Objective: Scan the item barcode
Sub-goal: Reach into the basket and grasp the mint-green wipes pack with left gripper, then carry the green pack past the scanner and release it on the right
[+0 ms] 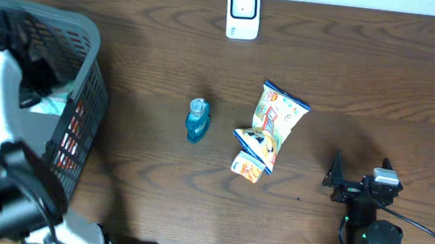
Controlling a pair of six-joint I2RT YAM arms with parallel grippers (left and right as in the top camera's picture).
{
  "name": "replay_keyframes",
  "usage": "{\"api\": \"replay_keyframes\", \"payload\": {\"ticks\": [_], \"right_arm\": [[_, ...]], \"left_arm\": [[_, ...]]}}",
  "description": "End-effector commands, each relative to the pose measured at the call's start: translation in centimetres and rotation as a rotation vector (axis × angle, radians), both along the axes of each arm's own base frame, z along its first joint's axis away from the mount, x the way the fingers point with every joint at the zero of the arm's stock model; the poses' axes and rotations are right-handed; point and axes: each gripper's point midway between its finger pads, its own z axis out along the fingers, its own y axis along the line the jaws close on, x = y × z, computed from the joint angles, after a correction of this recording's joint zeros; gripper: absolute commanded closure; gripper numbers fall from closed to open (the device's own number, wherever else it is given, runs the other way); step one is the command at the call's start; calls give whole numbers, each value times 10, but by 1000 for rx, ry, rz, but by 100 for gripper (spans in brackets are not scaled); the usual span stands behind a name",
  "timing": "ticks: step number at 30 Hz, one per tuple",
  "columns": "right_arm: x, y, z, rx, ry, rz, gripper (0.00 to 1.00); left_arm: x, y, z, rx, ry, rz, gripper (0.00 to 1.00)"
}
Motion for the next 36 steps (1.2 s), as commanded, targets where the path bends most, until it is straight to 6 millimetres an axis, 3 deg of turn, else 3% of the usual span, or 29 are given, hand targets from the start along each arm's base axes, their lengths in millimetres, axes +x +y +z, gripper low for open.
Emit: {"api": "replay_keyframes", "payload": {"ticks": [1,10,15,18,21,24,30,36], "right_arm": [[0,0,0,6,0,-1,1],[0,0,-1,6,0,-1,1],[0,0,-1,6,0,-1,1],[0,0,-1,6,0,-1,1],[0,0,0,6,0,-1,1],[0,0,-1,6,0,-1,1],[0,0,-1,6,0,-1,1],[0,0,0,6,0,-1,1]], "left_arm": [[-14,12,52,84,-121,113,92],[-40,-1,132,150,-343,186,92],[-56,-30,180,110,-531,170,93],[-56,-70,212,-24,-695,67,92],[-56,-136,252,-251,-873,-168,92],[-66,-195,278,-408,-953,-391,92],[-75,-264,269,-534,-883,-627,93],[-67,-326,235,-579,-742,-797,93]]}}
